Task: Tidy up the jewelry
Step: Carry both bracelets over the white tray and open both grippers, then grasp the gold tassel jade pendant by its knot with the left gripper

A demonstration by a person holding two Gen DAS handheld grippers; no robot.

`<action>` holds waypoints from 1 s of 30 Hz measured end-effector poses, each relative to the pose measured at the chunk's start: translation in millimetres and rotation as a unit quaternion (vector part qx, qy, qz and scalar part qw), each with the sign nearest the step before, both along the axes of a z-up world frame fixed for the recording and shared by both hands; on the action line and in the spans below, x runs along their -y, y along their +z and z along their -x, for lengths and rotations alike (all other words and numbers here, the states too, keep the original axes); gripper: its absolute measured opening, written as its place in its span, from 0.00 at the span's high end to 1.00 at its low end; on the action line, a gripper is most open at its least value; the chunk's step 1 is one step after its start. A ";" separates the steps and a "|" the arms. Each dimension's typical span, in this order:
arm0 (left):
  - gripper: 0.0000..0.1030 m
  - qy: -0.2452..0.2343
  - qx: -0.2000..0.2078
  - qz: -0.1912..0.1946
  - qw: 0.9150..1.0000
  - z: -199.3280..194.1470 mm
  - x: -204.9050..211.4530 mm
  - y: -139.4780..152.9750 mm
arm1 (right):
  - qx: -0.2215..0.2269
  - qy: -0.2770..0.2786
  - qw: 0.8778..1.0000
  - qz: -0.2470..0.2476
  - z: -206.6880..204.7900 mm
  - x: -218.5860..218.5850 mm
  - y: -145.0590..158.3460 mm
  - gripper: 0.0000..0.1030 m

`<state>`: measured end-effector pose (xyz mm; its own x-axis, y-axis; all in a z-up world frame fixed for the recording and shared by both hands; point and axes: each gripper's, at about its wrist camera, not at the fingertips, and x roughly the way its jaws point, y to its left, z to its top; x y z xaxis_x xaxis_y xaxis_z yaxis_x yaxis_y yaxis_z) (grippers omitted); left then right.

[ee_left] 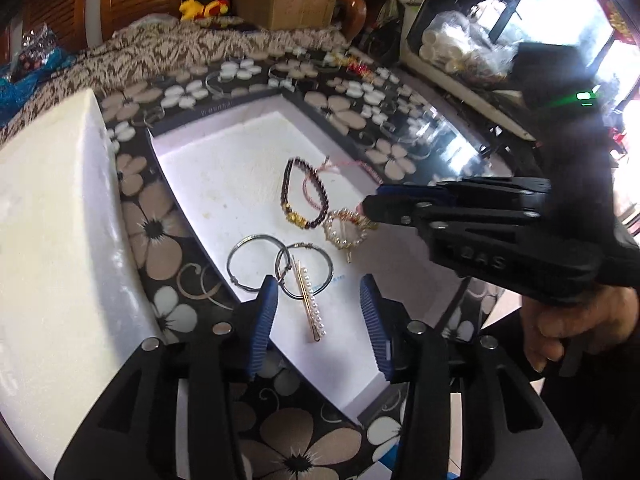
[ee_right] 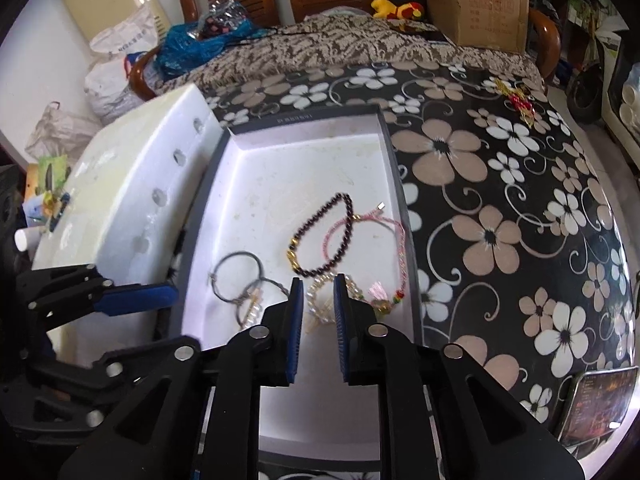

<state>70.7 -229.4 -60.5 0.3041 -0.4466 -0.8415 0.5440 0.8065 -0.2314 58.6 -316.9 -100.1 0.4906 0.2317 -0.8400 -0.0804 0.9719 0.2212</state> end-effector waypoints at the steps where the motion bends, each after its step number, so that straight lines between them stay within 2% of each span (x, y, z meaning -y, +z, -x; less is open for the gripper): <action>1: 0.53 0.002 0.008 0.000 1.000 1.2 -2.9 4.7 | 0.002 0.000 1.000 -0.001 -0.8 -1.1 1.4 0.83; 2: 0.48 0.004 0.019 0.000 1.000 2.7 -8.0 10.5 | 0.003 0.000 1.000 -0.001 -1.2 -2.4 2.5 0.82; 6: 0.43 0.023 0.063 -0.002 0.998 3.3 -39.8 36.0 | 0.012 -0.002 1.000 0.000 -2.1 -7.0 8.4 0.76; 8: 0.37 0.043 0.084 -0.005 0.996 1.9 -62.7 47.9 | 0.017 -0.007 1.000 -0.004 -1.8 -6.9 11.3 0.62; 9: 0.37 0.056 0.093 -0.005 0.994 1.2 -78.6 53.8 | 0.020 -0.010 1.000 -0.011 -1.9 -6.2 13.7 0.59; 14: 0.35 0.130 0.119 -0.030 0.984 -3.6 -155.4 72.7 | 0.038 -0.021 0.998 -0.042 -1.0 -3.3 26.1 0.56; 18: 0.34 0.218 0.125 -0.038 0.967 -3.4 -229.7 86.1 | 0.057 -0.020 0.997 -0.050 -1.4 -9.7 35.8 0.56; 21: 0.33 0.274 0.124 -0.023 0.953 -0.9 -272.3 94.6 | 0.069 -0.008 0.996 -0.053 -3.7 -22.3 42.2 0.56; 23: 0.33 0.297 0.119 -0.017 0.947 -0.1 -289.0 94.4 | 0.072 0.004 0.996 -0.055 -4.9 -33.7 45.3 0.56; 25: 0.33 0.300 0.104 -0.012 0.948 -0.5 -296.6 87.8 | 0.075 0.015 0.996 -0.054 -5.8 -44.4 47.3 0.56; 27: 0.35 0.289 0.094 -0.019 0.952 -2.4 -296.9 80.4 | 0.078 0.031 0.995 -0.053 -7.7 -59.4 50.0 0.56; 30: 0.42 0.277 0.080 -0.029 0.957 -12.0 -295.3 67.7 | 0.084 0.055 0.994 -0.052 -7.9 -79.9 53.2 0.56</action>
<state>82.7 65.8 7.2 0.6074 -0.1329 -0.7832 0.0537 0.9905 -0.1264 66.5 -237.0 -46.9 0.5892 0.3727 -0.7169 -0.2287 0.9279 0.2944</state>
